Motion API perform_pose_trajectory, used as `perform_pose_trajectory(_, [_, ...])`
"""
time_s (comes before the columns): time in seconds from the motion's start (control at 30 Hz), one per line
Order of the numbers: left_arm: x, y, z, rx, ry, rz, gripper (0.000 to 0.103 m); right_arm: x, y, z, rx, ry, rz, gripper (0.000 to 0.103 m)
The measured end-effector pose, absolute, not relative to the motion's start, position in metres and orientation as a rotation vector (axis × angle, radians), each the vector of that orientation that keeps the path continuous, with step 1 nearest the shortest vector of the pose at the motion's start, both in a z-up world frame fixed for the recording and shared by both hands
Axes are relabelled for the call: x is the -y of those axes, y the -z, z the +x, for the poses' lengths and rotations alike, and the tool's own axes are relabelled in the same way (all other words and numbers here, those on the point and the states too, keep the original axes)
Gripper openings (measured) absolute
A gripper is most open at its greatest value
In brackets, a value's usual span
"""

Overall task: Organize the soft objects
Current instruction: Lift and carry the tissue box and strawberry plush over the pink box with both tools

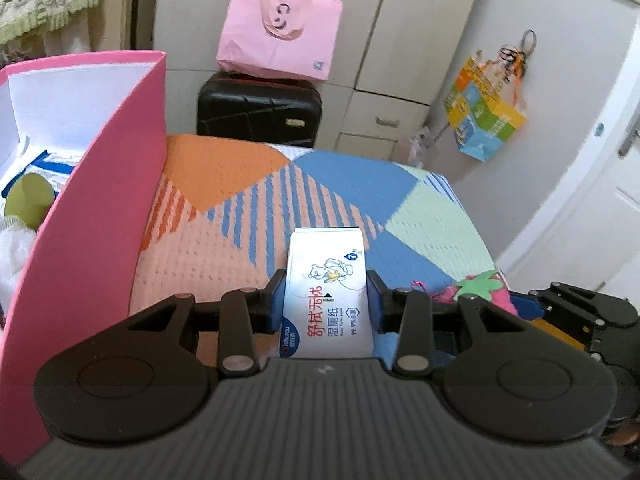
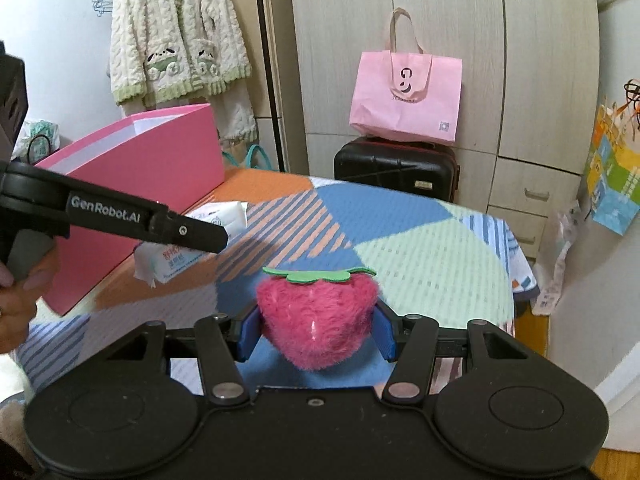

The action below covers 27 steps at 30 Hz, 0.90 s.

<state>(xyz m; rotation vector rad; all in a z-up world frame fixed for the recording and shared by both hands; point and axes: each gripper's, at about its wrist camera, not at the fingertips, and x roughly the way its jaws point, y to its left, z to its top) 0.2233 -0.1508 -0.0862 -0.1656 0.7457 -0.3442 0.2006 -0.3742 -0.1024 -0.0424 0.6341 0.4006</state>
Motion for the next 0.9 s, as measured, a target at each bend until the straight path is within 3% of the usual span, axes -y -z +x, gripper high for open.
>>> perform_pose_trajectory(0.9, [0.072, 0.082, 0.129, -0.935, 0.626, -0.237, 0.039, 0.324, 0.067, 0.110, -0.740, -0.484, -0.108, 0.061])
